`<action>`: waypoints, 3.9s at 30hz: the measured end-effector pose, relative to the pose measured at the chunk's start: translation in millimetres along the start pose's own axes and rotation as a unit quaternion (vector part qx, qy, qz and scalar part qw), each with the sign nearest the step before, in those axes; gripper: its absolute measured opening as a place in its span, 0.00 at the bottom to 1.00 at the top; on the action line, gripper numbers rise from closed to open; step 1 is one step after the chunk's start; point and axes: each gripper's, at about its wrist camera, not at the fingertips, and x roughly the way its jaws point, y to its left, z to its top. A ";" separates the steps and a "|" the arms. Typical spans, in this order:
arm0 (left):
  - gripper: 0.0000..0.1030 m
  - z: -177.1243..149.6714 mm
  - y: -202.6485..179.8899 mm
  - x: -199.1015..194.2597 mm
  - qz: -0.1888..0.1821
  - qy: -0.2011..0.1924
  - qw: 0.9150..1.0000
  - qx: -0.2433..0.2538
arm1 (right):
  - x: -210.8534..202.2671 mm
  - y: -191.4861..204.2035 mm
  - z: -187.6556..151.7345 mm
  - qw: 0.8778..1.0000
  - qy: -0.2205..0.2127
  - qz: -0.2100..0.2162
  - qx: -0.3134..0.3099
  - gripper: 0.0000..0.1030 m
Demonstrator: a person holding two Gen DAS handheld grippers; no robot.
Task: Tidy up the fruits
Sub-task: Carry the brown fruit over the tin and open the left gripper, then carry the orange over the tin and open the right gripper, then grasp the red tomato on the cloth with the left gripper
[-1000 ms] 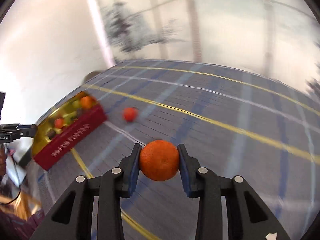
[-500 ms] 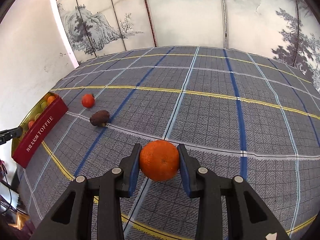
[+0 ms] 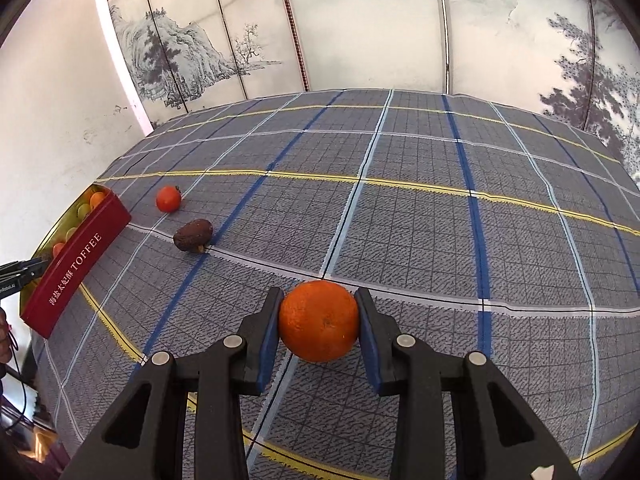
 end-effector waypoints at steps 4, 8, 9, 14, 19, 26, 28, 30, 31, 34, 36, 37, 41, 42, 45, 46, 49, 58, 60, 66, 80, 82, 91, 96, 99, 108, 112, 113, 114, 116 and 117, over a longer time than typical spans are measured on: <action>0.35 0.4 -0.2 0.4 0.006 0.000 1.000 0.003 | 0.1 -0.7 -0.1 1.000 0.000 -0.001 0.000 0.32; 0.42 1.0 -0.8 -0.7 0.014 -0.002 1.000 0.002 | -0.1 -1.8 -0.3 1.000 -0.001 -0.002 0.001 0.32; 0.51 1.2 -1.1 -1.6 0.016 -0.005 1.000 0.003 | -0.2 -2.2 -0.6 1.000 -0.001 -0.003 0.001 0.32; 0.64 0.2 -1.8 -11.5 0.038 -0.034 0.999 0.011 | -1.5 -3.7 -0.9 1.000 -0.002 -0.006 0.002 0.32; 0.66 -0.7 -3.7 -16.3 0.051 -0.040 0.998 0.020 | -2.8 -3.3 -1.1 1.000 -0.001 -0.006 0.007 0.32; 0.67 -3.7 -4.2 -26.0 0.061 -0.048 0.997 0.022 | -10.1 4.8 -6.8 1.000 -0.001 0.003 0.009 0.32; 0.68 -4.8 -4.3 -30.1 0.061 -0.050 0.997 0.021 | -14.7 10.3 -6.2 1.000 -0.004 0.008 0.006 0.32; 0.68 -6.3 -3.4 -34.0 0.055 -0.052 0.997 0.018 | -20.3 17.5 -4.0 1.000 -0.008 0.016 0.002 0.32; 0.68 -6.8 -3.0 -35.4 0.053 -0.053 0.997 0.016 | -22.2 20.8 -2.7 1.000 -0.010 0.020 0.000 0.32; 0.68 -9.3 -1.9 -40.2 0.046 -0.057 0.997 0.012 | -30.9 37.2 2.8 0.999 -0.018 0.036 -0.011 0.32; 0.68 -10.1 -1.8 -42.2 0.041 -0.057 0.997 0.011 | -36.2 52.8 8.0 0.998 -0.023 0.048 -0.024 0.32; 0.68 -10.8 -1.5 -43.4 0.040 -0.058 0.997 0.010 | -38.6 62.7 11.3 0.998 -0.026 0.057 -0.031 0.32; 0.68 -12.2 3.2 -47.7 0.044 -0.060 0.997 0.000 | -41.8 109.8 26.7 0.992 -0.030 0.095 -0.071 0.32; 0.68 -12.7 6.2 -49.5 0.044 -0.061 0.997 -0.005 | -41.3 124.6 30.9 0.990 -0.030 0.109 -0.083 0.32; 0.70 -14.0 17.0 -54.1 0.052 -0.063 0.996 -0.022 | -35.3 171.0 42.3 0.981 -0.027 0.153 -0.120 0.32; 0.70 -14.2 20.3 -54.9 0.053 -0.063 0.996 -0.026 | -32.6 182.3 44.8 0.978 -0.025 0.163 -0.129 0.33; 0.71 -15.8 29.1 -56.3 0.060 -0.062 0.996 -0.034 | -14.0 229.8 53.8 0.966 -0.014 0.199 -0.163 0.33; 0.73 -23.1 39.8 -60.0 0.093 -0.064 0.993 -0.027 | 53.4 298.3 66.8 0.956 0.033 0.212 -0.200 0.33; 0.73 -24.7 40.9 -58.9 0.094 -0.062 0.993 -0.025 | 63.0 303.8 69.2 0.956 0.041 0.208 -0.203 0.33; 0.74 -26.6 43.3 -56.4 0.094 -0.060 0.993 -0.024 | 78.2 312.5 71.0 0.957 0.053 0.200 -0.206 0.33; 0.75 -31.1 43.2 -53.7 0.092 -0.058 0.994 -0.024 | 91.7 315.5 77.0 0.961 0.054 0.193 -0.192 0.35; 0.75 -32.8 43.5 -52.4 0.092 -0.057 0.994 -0.023 | 90.8 315.7 77.7 0.961 0.052 0.194 -0.191 0.35; 0.75 -33.5 42.1 -50.0 0.088 -0.051 0.995 -0.024 | 86.9 317.0 80.4 0.960 0.046 0.202 -0.189 0.35; 0.75 -33.3 41.9 -50.1 0.088 -0.051 0.995 -0.023 | 85.4 317.9 81.2 0.960 0.041 0.203 -0.188 0.35; 0.75 -33.6 41.6 -49.5 0.088 -0.050 0.995 -0.024 | 82.2 318.1 82.6 0.960 0.035 0.206 -0.188 0.38; 0.75 -34.5 40.6 -49.1 0.087 -0.049 0.995 -0.022 | 59.8 312.0 84.4 0.959 0.008 0.219 -0.182 0.42; 0.76 -35.5 41.3 -50.6 0.090 -0.051 0.994 -0.021 | 35.7 292.1 76.7 0.961 -0.015 0.217 -0.170 0.53; 0.76 -35.6 41.5 -51.2 0.090 -0.051 0.994 -0.021 | 27.4 282.0 72.2 0.963 -0.021 0.210 -0.167 0.56; 0.76 -35.9 41.5 -51.7 0.090 -0.051 0.994 -0.021 | 22.1 274.7 68.7 0.965 -0.024 0.204 -0.164 0.57; 0.76 -35.7 41.3 -52.0 0.090 -0.050 0.994 -0.020 | 11.6 254.1 61.2 0.969 -0.030 0.189 -0.154 0.59; 0.76 -35.7 40.4 -53.1 0.091 -0.051 0.994 -0.018 | 5.0 237.5 55.7 0.973 -0.032 0.179 -0.144 0.60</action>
